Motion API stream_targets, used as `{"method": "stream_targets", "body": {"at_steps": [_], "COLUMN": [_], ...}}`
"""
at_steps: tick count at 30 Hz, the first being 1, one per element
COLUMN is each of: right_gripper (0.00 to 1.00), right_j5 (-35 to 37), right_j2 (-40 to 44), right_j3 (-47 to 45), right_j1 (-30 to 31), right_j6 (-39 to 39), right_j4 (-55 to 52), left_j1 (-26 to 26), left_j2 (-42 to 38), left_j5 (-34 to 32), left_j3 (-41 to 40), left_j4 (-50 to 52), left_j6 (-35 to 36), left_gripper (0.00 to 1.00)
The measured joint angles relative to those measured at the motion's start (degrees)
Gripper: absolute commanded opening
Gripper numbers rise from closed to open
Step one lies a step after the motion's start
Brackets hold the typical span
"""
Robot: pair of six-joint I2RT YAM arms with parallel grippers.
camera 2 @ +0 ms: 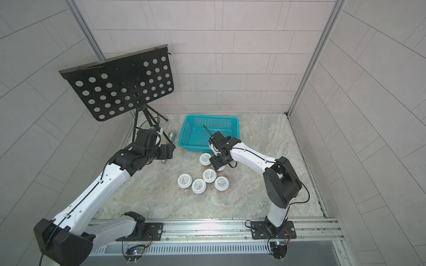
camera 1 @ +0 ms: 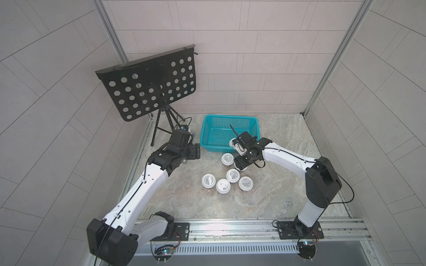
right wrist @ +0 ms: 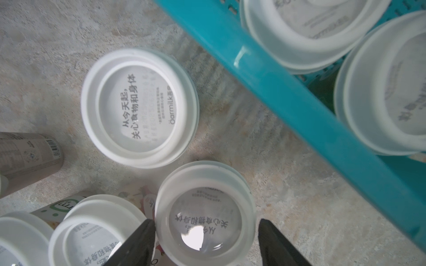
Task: Put the yogurt in the basket
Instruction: Pick up the yogurt from the center of the board.
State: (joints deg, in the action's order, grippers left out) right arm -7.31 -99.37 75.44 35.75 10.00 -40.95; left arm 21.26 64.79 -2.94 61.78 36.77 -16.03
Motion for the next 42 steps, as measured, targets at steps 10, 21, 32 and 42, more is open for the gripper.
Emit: {"method": "stream_targets", "body": {"at_steps": [10,21,32,42], "right_gripper": [0.68,0.71,0.72,0.68], "right_j5": [0.42,1.09,1.64,2.03], "right_j2": [-0.61,-1.11,-1.68,-2.21], "right_j3": [0.55,0.85,0.94,1.36], "right_j1": [0.00,0.22,0.26,0.37], "right_j6": [0.57,0.81,0.81,0.85], "right_j4": [0.00,0.02,0.11,0.07], "left_j1": [-0.28,-0.35,-0.61,-0.63], "left_j2": [0.00,0.00,0.00,0.00], "left_j5": [0.44,0.81,1.16,1.31], "left_j3": [0.00,0.00,-0.02,-0.02], "left_j4": [-0.02,-0.04,-0.04,-0.04], "left_j6": [0.02,0.04,0.17,0.17], "left_gripper": [0.87,0.87,0.87,0.87]}}
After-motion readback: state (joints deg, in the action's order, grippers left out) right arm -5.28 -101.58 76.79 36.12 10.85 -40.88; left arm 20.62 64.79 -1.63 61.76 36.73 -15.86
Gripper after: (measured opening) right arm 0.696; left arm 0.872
